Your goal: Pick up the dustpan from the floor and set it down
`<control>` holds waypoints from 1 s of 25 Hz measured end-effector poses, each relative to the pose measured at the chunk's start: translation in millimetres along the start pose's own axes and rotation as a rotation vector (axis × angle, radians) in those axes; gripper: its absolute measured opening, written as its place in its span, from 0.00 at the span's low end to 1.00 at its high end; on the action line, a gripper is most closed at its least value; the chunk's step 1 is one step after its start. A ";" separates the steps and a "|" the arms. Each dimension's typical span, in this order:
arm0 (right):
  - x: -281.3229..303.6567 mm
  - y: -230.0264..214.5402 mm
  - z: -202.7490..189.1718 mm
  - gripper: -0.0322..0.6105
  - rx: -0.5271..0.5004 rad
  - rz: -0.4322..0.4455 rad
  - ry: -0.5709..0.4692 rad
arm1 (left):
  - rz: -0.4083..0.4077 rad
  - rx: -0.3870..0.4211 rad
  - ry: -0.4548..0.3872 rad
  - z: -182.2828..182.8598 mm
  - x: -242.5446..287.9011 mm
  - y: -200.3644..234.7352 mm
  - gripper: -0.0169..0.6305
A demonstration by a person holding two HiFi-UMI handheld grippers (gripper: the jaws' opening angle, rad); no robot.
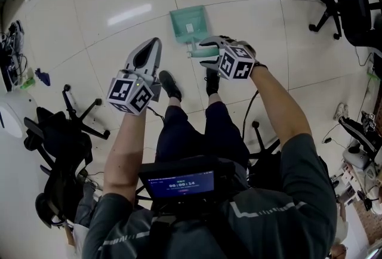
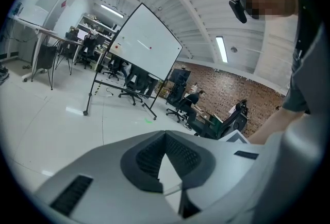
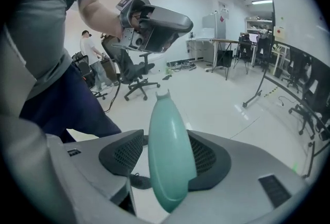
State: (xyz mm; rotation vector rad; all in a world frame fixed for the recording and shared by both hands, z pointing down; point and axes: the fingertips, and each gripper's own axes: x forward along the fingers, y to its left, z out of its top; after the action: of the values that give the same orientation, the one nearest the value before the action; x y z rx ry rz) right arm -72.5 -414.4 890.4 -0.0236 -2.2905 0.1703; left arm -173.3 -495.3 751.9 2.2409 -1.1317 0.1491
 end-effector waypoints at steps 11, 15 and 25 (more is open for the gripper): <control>-134.4 -1.3 88.5 0.50 0.062 -0.156 -0.227 | -0.022 0.080 -0.059 92.3 -19.3 -70.5 0.07; -206.5 12.2 161.0 0.49 0.068 -0.208 -0.332 | -0.020 0.108 -0.112 150.0 -62.0 -103.6 0.07; -404.4 74.5 353.1 0.13 0.173 -0.324 -0.724 | -0.080 0.203 -0.290 299.1 -190.9 -232.7 0.07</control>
State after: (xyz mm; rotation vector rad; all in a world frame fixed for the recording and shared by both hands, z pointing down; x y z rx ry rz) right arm -70.7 -410.6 348.4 0.5821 -2.9396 0.2330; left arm -166.4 -431.0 332.5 2.5452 -1.2181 -0.1024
